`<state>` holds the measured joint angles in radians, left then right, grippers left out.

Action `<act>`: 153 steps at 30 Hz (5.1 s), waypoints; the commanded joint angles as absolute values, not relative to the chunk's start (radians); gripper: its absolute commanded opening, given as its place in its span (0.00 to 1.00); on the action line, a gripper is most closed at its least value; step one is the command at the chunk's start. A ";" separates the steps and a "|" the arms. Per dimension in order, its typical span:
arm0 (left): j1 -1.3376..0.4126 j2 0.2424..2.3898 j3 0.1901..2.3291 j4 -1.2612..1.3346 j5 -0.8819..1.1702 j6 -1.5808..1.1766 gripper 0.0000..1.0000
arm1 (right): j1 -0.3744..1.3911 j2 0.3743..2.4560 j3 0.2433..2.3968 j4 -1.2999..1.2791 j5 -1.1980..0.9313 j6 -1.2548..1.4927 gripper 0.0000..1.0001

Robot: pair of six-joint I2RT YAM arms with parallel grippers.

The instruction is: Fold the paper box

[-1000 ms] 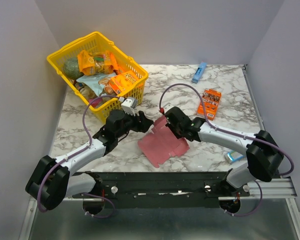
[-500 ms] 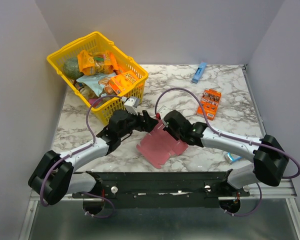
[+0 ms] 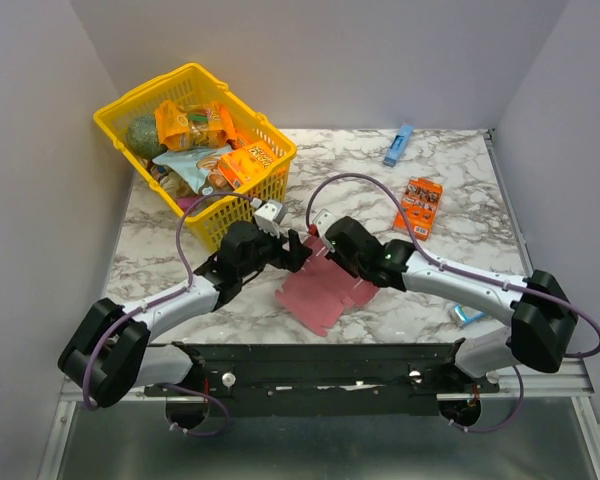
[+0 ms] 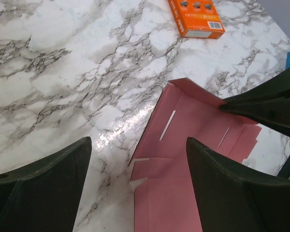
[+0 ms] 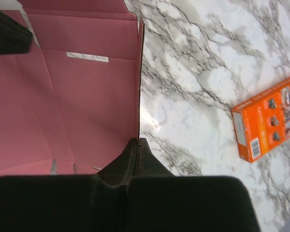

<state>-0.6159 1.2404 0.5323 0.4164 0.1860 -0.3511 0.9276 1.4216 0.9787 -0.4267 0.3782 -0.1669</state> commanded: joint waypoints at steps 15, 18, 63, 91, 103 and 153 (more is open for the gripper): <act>-0.713 1.262 0.302 0.549 -0.002 -0.706 0.54 | 0.954 1.707 1.249 -0.730 0.802 -0.003 0.01; -0.735 1.324 0.316 0.578 -0.002 -0.707 0.51 | 0.968 1.746 1.270 -0.750 0.821 0.066 0.01; -0.801 0.970 0.359 0.235 -0.193 -0.673 0.78 | 1.106 1.589 1.083 -0.594 0.440 0.152 0.01; -0.746 1.321 0.446 0.483 -0.219 -1.189 0.78 | 1.089 1.459 1.008 -0.526 0.411 0.164 0.01; -0.746 1.368 0.476 0.485 -0.163 -1.175 0.72 | 1.091 1.466 1.008 -0.529 0.423 0.161 0.01; -0.770 1.476 0.506 0.580 -0.155 -1.399 0.68 | 1.054 1.471 0.986 -0.525 0.407 0.189 0.01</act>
<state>-0.7738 1.4643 0.4896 0.5228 -0.1558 -1.3598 1.0580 1.4860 1.0225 -0.5125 0.4320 0.1749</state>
